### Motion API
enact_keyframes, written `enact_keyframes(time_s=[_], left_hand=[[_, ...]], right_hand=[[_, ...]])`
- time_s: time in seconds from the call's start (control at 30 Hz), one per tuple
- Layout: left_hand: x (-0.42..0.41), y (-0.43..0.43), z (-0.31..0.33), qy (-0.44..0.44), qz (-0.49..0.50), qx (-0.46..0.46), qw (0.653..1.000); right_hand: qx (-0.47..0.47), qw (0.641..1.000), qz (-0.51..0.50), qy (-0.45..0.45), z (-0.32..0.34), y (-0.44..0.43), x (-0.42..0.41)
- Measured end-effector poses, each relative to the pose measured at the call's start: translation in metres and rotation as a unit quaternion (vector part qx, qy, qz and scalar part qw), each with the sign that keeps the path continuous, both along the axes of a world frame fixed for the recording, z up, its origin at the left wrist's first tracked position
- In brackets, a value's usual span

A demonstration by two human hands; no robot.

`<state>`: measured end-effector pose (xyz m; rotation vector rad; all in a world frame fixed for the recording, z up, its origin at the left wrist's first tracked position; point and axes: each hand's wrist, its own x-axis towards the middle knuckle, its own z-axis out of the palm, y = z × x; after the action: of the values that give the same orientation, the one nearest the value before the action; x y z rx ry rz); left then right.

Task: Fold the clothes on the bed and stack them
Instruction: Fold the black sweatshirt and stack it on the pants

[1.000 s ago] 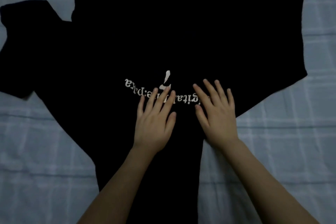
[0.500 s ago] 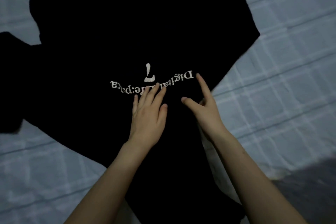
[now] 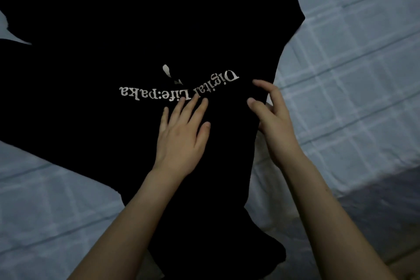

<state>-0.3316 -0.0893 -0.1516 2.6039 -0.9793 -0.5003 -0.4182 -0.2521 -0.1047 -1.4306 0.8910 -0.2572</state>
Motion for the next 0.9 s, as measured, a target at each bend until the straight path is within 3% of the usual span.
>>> enact_keyframes(time_s=[0.13, 0.27, 0.33, 0.4, 0.47, 0.57, 0.63, 0.8, 0.9], left_hand=[[-0.010, 0.010, 0.013, 0.001, 0.019, 0.025, 1.000], [-0.014, 0.004, 0.023, -0.007, 0.052, 0.058, 0.997], [-0.012, -0.003, 0.027, -0.035, 0.064, 0.032, 0.997], [-0.005, -0.007, 0.024, -0.086, 0.060, 0.010, 0.994], [0.003, -0.005, 0.014, -0.115, 0.059, 0.027, 0.991], [0.008, 0.002, -0.012, -0.106, 0.078, 0.063, 0.989], [0.006, 0.006, -0.026, -0.106, 0.084, 0.062, 0.989], [0.009, 0.007, -0.024, -0.095, 0.075, 0.040, 0.992], [0.013, 0.020, -0.009, -0.045, 0.059, -0.041, 0.996]], right_hand=[[-0.047, 0.999, 0.004, 0.011, 0.007, -0.011, -0.020], [-0.137, 0.979, 0.029, 0.148, -0.008, -0.010, -0.030], [-0.260, 0.945, 0.063, 0.189, -0.009, -0.010, -0.021], [-0.418, 0.892, 0.075, 0.153, -0.005, -0.005, -0.006], [-0.504, 0.851, 0.116, 0.090, -0.009, 0.006, 0.013], [-0.517, 0.798, 0.284, 0.123, -0.037, 0.026, 0.030], [-0.521, 0.774, 0.320, 0.163, -0.060, 0.030, 0.029], [-0.535, 0.770, 0.306, 0.166, -0.066, 0.027, 0.029], [-0.507, 0.778, 0.319, 0.191, -0.048, 0.033, 0.034]])
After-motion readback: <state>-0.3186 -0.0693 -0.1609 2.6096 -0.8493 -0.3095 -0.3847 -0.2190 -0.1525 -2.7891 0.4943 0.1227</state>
